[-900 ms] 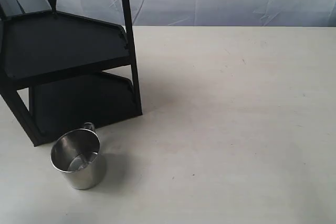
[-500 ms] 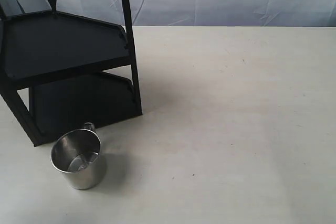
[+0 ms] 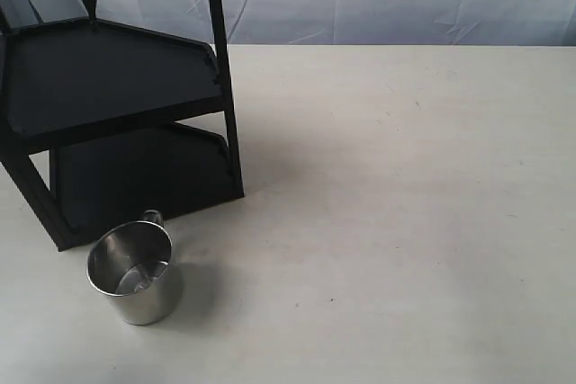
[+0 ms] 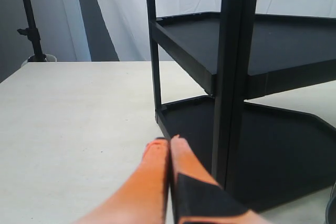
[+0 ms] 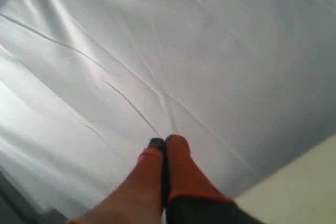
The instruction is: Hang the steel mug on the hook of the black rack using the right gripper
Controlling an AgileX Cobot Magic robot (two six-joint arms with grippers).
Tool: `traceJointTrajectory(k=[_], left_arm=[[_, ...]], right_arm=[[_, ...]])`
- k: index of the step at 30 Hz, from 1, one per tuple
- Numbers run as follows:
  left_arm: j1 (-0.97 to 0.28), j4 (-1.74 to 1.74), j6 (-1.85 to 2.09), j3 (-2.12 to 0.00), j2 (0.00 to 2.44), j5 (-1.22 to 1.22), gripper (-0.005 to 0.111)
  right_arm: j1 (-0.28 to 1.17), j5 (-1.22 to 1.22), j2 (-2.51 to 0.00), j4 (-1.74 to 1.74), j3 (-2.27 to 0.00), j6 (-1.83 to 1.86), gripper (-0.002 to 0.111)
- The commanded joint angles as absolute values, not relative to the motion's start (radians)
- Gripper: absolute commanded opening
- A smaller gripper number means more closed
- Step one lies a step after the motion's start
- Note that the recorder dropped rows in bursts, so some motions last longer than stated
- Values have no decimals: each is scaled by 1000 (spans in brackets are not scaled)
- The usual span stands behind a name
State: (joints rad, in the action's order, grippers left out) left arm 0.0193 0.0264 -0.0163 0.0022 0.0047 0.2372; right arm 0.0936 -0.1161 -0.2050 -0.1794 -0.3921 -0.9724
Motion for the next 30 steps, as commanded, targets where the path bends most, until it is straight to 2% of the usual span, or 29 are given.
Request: traceJointTrajectory(k=[1, 5, 9, 14, 18, 20, 21, 22, 23, 27, 30], left_arm=[[18, 28, -17, 0, 0, 231, 2], [18, 28, -17, 0, 0, 231, 2], [18, 28, -17, 0, 0, 231, 2], [18, 28, -17, 0, 0, 231, 2], [18, 28, -17, 0, 0, 231, 2], [18, 28, -17, 0, 0, 231, 2], [18, 28, -17, 0, 0, 231, 2], [18, 28, -17, 0, 0, 231, 2], [18, 28, -17, 0, 0, 231, 2], [18, 28, -17, 0, 0, 231, 2], [18, 28, -17, 0, 0, 231, 2]], right_arm=[[194, -485, -484, -80, -691, -533, -1], [270, -759, -819, 124, -958, -207, -1], [351, -908, -1117, 195, -1109, -126, -1], [505, -909, -1413, 231, -1163, -129, -1], [649, -824, -1615, 468, -1163, 0, 1], [691, -821, -1662, 657, -1163, 208, 20], [713, -810, -1685, 770, -1163, 313, 41], [725, -784, -1696, 806, -1163, 326, 55], [743, -731, -1711, 814, -1163, 313, 60], [788, -663, -1775, 829, -1163, 293, 50], [811, -663, -1822, 831, -1212, 293, 54]])
